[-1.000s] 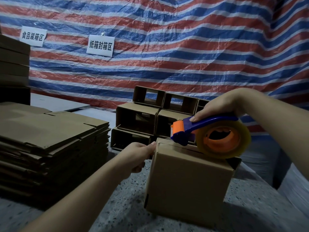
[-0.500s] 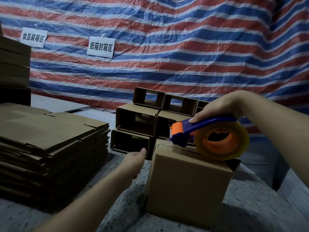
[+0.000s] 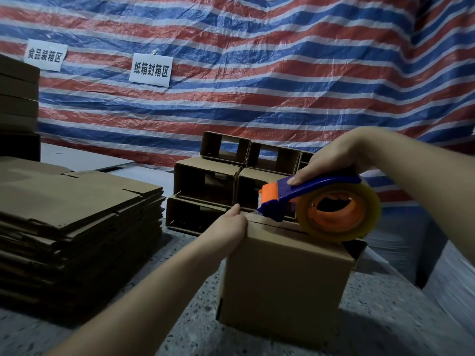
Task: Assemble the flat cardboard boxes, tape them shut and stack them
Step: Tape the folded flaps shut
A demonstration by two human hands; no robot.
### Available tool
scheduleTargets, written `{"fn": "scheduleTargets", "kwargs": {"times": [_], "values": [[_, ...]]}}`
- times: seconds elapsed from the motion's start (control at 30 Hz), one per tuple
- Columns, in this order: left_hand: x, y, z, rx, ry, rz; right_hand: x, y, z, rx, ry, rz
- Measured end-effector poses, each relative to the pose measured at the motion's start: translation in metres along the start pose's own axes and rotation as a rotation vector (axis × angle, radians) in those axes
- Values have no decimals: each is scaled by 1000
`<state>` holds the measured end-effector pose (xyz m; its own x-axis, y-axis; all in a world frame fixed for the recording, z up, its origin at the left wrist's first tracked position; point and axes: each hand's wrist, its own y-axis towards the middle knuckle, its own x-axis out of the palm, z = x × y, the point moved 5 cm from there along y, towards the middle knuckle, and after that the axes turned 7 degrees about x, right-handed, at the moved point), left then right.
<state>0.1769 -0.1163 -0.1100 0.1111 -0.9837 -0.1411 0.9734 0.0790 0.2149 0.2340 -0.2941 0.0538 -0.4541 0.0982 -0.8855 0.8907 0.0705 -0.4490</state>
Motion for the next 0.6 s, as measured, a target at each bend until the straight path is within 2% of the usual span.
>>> {"fn": "scheduleTargets", "kwargs": {"times": [0.3, 0.47, 0.53, 0.6], "values": [[-1, 4, -7, -3, 30, 0, -7, -9, 53, 138, -25, -4], [-1, -1, -6, 14, 55, -8, 8, -4, 55, 136, -83, -8], [-3, -3, -1, 71, 111, -3, 9, -4, 52, 133, -80, -8], [-8, -8, 15, 226, 294, 75, 8, -5, 52, 134, -74, -2]]}}
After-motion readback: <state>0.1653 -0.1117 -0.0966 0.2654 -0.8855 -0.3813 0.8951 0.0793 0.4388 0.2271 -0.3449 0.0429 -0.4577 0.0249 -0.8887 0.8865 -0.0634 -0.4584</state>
